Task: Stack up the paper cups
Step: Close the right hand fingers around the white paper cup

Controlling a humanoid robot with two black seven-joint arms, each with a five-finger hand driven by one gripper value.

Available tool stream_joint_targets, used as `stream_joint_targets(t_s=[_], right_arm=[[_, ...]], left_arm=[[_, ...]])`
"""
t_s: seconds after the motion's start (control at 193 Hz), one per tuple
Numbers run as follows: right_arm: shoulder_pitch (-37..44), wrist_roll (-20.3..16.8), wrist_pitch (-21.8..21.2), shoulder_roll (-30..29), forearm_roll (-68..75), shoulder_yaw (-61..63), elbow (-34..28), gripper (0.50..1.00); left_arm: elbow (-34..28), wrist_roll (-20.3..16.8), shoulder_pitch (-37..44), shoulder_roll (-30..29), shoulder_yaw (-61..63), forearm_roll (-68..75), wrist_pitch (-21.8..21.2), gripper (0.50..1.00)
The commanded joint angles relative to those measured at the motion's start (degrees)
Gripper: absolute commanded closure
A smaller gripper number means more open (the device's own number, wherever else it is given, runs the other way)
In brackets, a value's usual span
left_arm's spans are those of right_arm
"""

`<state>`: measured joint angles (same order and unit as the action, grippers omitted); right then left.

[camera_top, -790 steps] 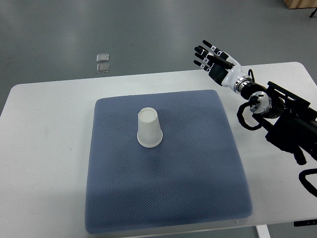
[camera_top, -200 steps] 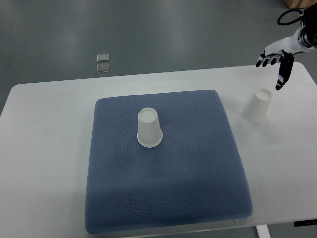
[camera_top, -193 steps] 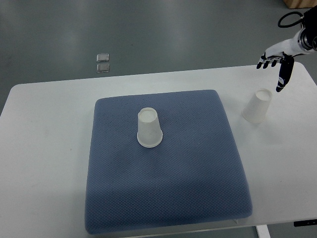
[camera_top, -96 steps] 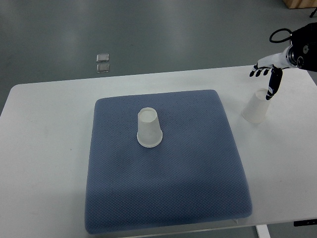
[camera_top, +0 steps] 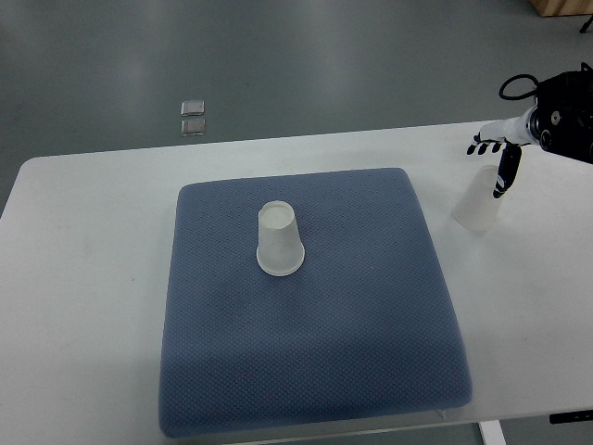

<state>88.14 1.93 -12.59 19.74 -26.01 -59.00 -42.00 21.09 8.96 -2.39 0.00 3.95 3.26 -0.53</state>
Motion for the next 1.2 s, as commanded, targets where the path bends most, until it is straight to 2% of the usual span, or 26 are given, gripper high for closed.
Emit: stream_joint_targets(t_s=[0.0,0.597,1.194], right_arm=[[-1.48,0.01,0.02,-0.58,-0.01,0.03,1.3,0.579],[-8.25,0.01,0.1,-2.16,-0.01,3.19,8.95,0.581],[-9.13,0.1,0.02,-2.34,-0.01,3.37,10.0,0.603]], left_arm=[[0.0,0.0,0.01,0.0,0.0,0.0,0.0,0.5],[0.09,0.0,0.01,0.0,0.0,-0.09,0.0,0.5],[0.0,0.0,0.01,0.0,0.09,-0.09,0.0,0.5]])
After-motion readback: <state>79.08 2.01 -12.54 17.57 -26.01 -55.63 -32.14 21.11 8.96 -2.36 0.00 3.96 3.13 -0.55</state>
